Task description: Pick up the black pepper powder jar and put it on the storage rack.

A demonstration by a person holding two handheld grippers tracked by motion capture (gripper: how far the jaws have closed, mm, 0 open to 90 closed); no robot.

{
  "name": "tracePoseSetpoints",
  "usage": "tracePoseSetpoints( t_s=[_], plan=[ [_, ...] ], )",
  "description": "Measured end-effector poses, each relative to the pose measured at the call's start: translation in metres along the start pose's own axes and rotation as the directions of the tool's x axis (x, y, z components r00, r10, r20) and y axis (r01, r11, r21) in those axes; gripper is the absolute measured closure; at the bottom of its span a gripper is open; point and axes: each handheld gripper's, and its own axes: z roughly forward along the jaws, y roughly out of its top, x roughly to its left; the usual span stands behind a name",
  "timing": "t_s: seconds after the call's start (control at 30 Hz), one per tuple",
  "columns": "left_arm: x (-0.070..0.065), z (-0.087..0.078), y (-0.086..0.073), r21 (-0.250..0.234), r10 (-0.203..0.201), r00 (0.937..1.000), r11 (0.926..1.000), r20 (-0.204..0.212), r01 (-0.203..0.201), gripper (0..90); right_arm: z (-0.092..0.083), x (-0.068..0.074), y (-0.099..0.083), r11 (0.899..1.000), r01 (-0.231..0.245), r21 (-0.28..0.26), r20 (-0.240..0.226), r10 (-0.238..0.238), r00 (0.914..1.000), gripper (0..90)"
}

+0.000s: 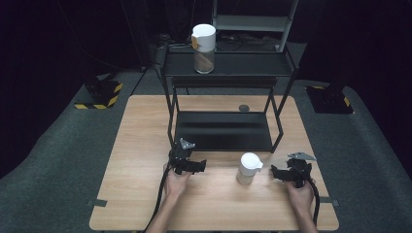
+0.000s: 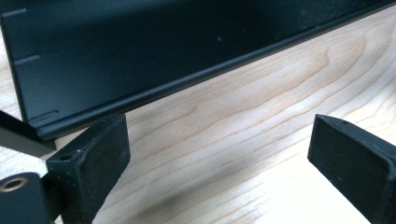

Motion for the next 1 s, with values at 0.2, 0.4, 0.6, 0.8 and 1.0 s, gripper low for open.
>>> tracePoseSetpoints(
  t_s=[0.2, 0.4, 0.6, 0.8, 1.0],
  plan=[
    [-0.002, 0.008, -0.006, 0.005, -0.01, 0.9999, 0.9999, -0.014, 0.01, 5.9, 0.0, 0.0, 0.0, 1.0, -0.001, 0.0, 0.0, 0.001, 1.0, 2.8],
    [-0.01, 0.015, -0.01, 0.01, -0.004, 0.9988, 0.9999, -0.048, 0.004, 5.8, 0.0, 0.0, 0.0, 1.0, -0.002, 0.001, 0.0, 0.002, 1.0, 2.8],
    [-0.018, 0.017, -0.021, -0.003, 0.007, 0.9964, 1.0, -0.085, -0.007, 6.6, 0.0, 0.0, 0.0, 1.0, -0.001, 0.0, 0.0, 0.001, 1.0, 2.8],
    [-0.024, 0.019, -0.031, -0.037, 0.03, 0.9936, 0.9987, -0.109, -0.034, 5.8, 0.0, 0.0, 0.0, 1.0, -0.002, 0.0, 0.001, 0.002, 1.0, 2.7],
    [-0.024, 0.019, -0.031, -0.037, 0.032, 0.9937, 0.9987, -0.107, -0.036, 5.8, 0.0, 0.0, 0.0, 1.0, -0.002, 0.0, 0.001, 0.002, 1.0, 2.8]
  ],
)
